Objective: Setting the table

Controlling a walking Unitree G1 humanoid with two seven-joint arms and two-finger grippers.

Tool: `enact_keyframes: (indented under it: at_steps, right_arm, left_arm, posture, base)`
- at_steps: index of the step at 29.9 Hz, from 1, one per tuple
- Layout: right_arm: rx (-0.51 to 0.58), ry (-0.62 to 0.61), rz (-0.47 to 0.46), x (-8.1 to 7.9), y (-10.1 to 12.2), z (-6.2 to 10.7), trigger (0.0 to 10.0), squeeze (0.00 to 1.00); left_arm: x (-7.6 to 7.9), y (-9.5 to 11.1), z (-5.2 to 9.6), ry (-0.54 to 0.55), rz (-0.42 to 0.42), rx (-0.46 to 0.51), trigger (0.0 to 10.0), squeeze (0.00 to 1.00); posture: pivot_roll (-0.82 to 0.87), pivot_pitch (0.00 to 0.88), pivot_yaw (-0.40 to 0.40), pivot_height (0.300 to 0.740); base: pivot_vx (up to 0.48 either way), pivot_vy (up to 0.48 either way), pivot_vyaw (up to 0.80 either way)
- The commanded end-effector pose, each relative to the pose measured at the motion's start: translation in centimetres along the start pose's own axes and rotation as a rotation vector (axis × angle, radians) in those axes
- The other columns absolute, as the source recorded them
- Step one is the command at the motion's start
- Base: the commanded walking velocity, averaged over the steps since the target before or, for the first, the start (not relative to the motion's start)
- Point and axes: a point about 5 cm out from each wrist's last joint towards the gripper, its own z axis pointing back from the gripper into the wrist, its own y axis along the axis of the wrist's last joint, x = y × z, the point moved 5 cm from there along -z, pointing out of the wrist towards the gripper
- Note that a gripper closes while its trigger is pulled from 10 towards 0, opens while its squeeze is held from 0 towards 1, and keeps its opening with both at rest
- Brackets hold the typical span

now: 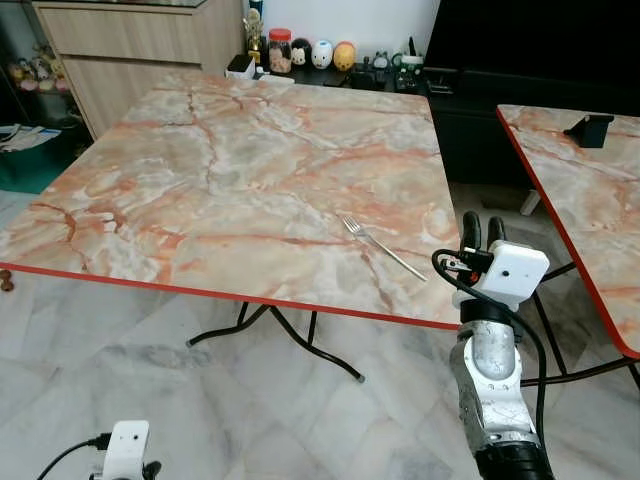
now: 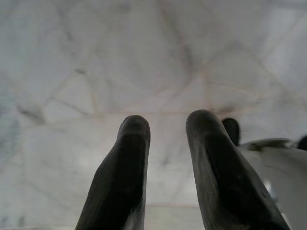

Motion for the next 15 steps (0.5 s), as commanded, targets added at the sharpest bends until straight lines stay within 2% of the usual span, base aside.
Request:
enact_keyframes:
  at_steps: [1, 2, 3, 6, 8, 15]
  right_arm:
    - [-0.005, -0.005, 0.003, 0.2, -0.1, -0.1, 10.0, 0.00]
    - [-0.002, -0.002, 0.009, 0.2, 0.0, -0.1, 10.0, 0.00]
    - [0.002, 0.000, 0.014, 0.2, 0.0, -0.1, 10.0, 0.00]
    - [0.001, 0.001, 0.011, 0.2, 0.0, -0.1, 10.0, 0.00]
    - [0.000, 0.002, 0.009, 0.2, 0.0, 0.0, 10.0, 0.00]
    - [-0.003, 0.001, -0.004, 0.1, 0.0, 0.0, 10.0, 0.00]
  left_arm:
    - [1.1, -0.3, 0.0, -0.014, -0.017, -0.003, 10.0, 0.00]
    - [1.9, -0.4, -0.1, -0.022, -0.019, -0.002, 10.0, 0.00]
    - [3.4, -0.4, -0.1, -0.038, -0.023, -0.001, 10.0, 0.00]
    - [5.0, -0.3, -0.2, -0.054, -0.026, 0.003, 10.0, 0.00]
    - [5.8, -0.2, -0.2, -0.062, -0.028, 0.006, 10.0, 0.00]
    - [7.7, 0.1, -0.2, -0.076, -0.030, 0.013, 10.0, 0.00]
  posture:
    - [0.13, 0.000, -0.034, 0.740]
    - [0.12, 0.000, -0.032, 0.740]
    - [0.12, 0.000, -0.033, 0.740]
    - [0.12, 0.000, -0.034, 0.740]
    - [0.12, 0.000, -0.034, 0.740]
    - [0.12, 0.000, -0.037, 0.740]
  base:
    - [0.000, 0.000, 0.00]
    - [0.000, 0.000, 0.00]
    - [0.000, 0.000, 0.56]
    - [0.000, 0.000, 0.60]
    - [0.000, 0.000, 0.58]
    - [0.000, 0.000, 0.00]
